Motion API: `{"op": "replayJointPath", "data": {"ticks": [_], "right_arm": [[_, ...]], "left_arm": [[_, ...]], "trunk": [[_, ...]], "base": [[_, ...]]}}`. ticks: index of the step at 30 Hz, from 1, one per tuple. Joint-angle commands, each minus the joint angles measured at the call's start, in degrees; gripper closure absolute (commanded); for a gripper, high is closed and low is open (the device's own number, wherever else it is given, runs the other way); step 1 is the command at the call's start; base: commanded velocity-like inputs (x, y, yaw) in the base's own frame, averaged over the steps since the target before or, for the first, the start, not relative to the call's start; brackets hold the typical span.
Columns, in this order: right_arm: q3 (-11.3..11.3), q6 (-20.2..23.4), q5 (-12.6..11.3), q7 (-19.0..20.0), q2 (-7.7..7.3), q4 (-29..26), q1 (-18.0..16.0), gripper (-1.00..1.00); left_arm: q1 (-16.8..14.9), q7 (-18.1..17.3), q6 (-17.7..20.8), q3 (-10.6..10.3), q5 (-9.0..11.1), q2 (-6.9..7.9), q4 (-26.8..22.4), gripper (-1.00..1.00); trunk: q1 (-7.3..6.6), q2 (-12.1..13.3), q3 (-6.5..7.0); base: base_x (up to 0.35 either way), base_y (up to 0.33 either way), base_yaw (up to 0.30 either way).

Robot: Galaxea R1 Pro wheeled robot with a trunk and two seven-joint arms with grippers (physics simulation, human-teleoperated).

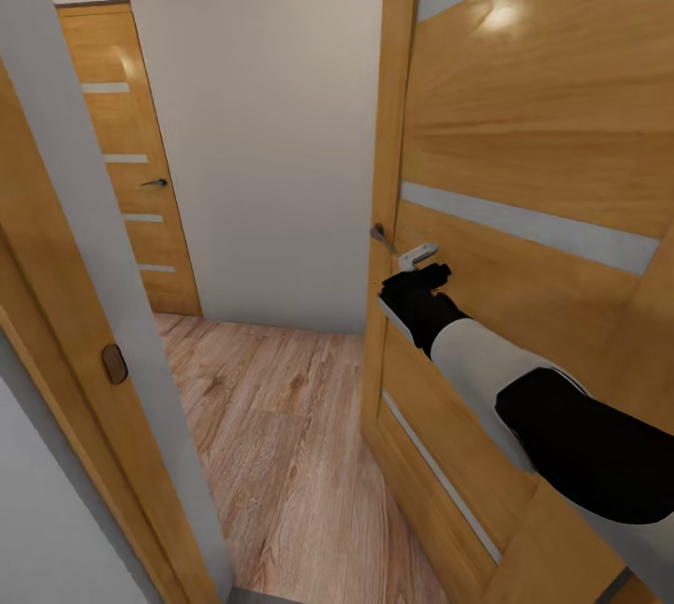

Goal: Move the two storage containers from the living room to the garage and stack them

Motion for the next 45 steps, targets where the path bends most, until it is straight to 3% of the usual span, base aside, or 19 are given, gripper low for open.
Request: {"op": "replayJointPath", "data": {"ticks": [1, 15, 19, 20, 23, 25, 35, 41, 45], "right_arm": [[0.0, 0.7, -0.1, -0.6, 0.0, 1.1, -0.1, -1.0], [0.0, -1.1, -0.4, -0.7, -0.31, 3.7, -0.4, -1.0], [-0.1, -1.9, -0.8, -0.1, -3.81, 4.2, -1.4, -1.0], [-0.1, -2.0, -0.9, 0.0, -5.44, 4.3, -1.6, -1.0], [-0.1, -2.1, -1.0, 0.1, -7.22, 4.3, -1.7, -1.0], [-0.1, -2.2, -1.0, 0.1, -7.61, 4.3, -1.7, -1.0], [-0.2, -2.1, -0.9, 0.1, -7.64, 4.2, -1.7, -1.0], [-0.7, -2.0, -1.1, 1.0, -5.71, 3.2, -1.7, -1.0], [-1.1, -2.1, -1.1, 6.6, -3.71, 2.3, -1.7, -1.0]], "left_arm": [[0.0, 0.0, 0.0, 0.0, 0.5, 0.0, -0.1, -1.0], [0.0, 0.0, 0.0, 0.0, 0.5, -0.01, -0.1, -1.0], [0.0, 0.0, 0.0, 0.0, 0.5, -0.01, -0.1, -1.0], [0.0, 0.0, 0.0, 0.0, 0.5, -0.01, -0.1, -1.0], [0.0, 0.0, 0.0, 0.0, 0.5, -0.01, -0.1, -1.0], [0.0, 0.0, 0.0, 0.0, 0.5, -0.01, -0.1, -1.0], [0.0, 0.0, 0.0, 0.0, 0.5, -0.01, 0.0, -1.0], [0.0, 0.0, 0.0, 0.0, 0.5, -0.01, -0.1, -1.0], [0.0, 0.0, 0.0, 0.0, 0.5, 0.01, -0.1, -1.0]], "trunk": [[0.0, 0.0, -0.06], [0.0, 0.0, -0.06], [0.0, 0.0, -0.06], [0.0, 0.0, -0.06], [0.0, 0.0, -0.06], [0.0, 0.0, -0.06], [0.0, 0.0, -0.06], [0.0, 0.0, -0.06], [0.0, 0.0, -0.06]], "base": [[0.0, 0.0, 0.0], [0.0, 0.0, 0.0], [0.0, 0.0, 0.0], [0.0, 0.0, 0.0], [0.0, 0.0, 0.0], [0.0, 0.0, 0.0], [0.0, 0.0, 0.0], [0.0, 0.0, 0.0], [0.0, 0.0, 0.0]]}}
